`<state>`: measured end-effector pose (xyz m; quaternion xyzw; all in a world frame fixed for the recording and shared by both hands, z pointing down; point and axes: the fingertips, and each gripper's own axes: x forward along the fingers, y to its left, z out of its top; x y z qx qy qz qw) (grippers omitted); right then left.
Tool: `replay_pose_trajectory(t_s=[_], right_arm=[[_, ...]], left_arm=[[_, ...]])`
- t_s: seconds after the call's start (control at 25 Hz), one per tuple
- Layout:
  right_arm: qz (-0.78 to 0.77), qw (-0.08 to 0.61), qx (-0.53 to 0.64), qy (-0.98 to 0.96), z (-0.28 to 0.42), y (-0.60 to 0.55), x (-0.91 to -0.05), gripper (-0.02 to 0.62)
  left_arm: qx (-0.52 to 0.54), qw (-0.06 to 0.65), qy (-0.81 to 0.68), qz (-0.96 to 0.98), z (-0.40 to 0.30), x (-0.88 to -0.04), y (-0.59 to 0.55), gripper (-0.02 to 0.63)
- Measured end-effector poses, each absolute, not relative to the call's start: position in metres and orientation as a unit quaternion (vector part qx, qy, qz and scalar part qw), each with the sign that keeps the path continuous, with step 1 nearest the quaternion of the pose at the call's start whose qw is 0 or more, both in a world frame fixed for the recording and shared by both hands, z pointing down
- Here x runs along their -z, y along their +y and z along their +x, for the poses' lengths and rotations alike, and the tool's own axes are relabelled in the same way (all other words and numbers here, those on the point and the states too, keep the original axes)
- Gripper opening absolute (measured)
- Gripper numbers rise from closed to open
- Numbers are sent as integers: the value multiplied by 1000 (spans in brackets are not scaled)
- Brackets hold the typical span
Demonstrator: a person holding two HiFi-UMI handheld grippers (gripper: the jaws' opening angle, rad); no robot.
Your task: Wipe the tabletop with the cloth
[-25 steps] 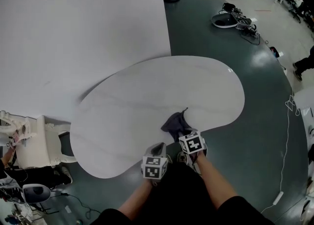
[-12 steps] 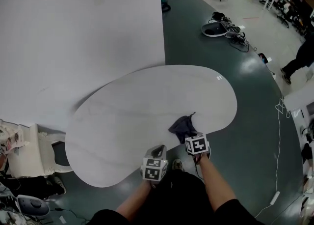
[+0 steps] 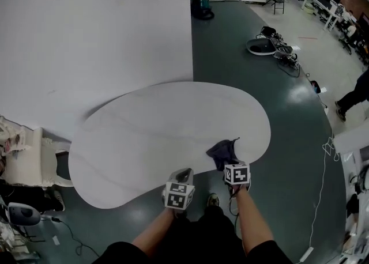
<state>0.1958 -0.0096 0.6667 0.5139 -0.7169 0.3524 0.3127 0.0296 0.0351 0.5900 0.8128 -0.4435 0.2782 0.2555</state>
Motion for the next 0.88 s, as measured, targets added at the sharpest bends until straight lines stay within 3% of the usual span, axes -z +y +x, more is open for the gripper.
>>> replay_pose_trajectory(t_s=[0.4, 0.88], right_arm=[[507, 305, -330, -735, 278, -24, -664, 43], [546, 329, -278, -718, 304, -25, -654, 43]], left_arm=[[-275, 253, -499, 782, 97, -599, 36, 6], [-239, 256, -563, 749, 83, -570, 48, 6]])
